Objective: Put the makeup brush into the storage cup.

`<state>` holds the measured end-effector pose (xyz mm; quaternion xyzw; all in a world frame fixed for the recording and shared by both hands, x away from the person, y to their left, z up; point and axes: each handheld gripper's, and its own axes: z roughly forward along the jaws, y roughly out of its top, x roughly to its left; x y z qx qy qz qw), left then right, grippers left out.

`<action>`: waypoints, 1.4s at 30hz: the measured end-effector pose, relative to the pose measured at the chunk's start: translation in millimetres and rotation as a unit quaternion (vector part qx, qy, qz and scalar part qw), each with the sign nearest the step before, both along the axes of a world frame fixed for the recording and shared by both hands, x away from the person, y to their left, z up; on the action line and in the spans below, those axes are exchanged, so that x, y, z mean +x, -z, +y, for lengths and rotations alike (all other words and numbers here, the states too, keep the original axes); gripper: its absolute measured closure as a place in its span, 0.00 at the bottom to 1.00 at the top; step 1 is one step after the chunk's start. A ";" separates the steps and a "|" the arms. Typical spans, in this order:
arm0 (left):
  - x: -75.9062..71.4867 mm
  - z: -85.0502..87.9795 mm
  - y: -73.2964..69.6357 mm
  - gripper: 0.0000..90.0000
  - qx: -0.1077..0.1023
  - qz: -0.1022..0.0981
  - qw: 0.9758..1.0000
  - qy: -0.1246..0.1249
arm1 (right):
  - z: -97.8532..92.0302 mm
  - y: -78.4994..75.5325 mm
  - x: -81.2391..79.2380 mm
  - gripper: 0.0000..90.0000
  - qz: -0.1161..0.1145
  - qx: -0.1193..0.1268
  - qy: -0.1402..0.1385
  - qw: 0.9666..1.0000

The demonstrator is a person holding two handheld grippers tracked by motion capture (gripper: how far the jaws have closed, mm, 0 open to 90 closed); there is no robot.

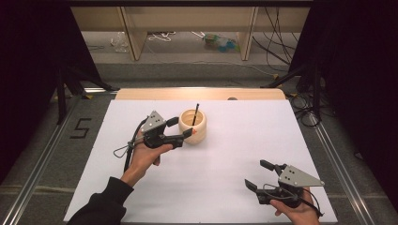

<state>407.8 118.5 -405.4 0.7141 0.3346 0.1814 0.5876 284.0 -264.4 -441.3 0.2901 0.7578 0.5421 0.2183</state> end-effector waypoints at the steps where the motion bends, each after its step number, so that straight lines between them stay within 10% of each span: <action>1: -1.0 1.0 0.4 0.32 0.004 -0.004 1.000 0.002 | 0.0 0.0 0.0 0.19 0.000 0.000 0.000 1.000; 42: -39.1 36.0 22.3 0.31 0.025 -0.034 0.999 0.010 | -0.5 -1.7 -2.6 0.19 0.020 -0.013 0.005 1.000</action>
